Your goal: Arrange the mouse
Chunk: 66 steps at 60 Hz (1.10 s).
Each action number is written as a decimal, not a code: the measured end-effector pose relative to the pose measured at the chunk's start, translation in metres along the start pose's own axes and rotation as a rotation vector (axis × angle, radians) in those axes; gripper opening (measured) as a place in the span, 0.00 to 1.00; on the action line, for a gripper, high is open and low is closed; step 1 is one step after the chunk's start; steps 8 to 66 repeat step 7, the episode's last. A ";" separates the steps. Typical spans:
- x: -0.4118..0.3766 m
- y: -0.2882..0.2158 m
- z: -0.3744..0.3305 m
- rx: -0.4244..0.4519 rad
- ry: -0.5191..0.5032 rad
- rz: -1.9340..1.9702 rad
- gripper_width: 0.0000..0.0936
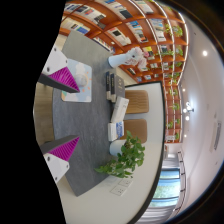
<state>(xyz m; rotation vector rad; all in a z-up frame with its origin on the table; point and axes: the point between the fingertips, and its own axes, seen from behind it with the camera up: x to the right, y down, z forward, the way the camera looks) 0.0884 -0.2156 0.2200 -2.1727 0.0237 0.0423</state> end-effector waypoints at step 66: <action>0.004 0.002 -0.001 0.006 0.006 -0.007 0.91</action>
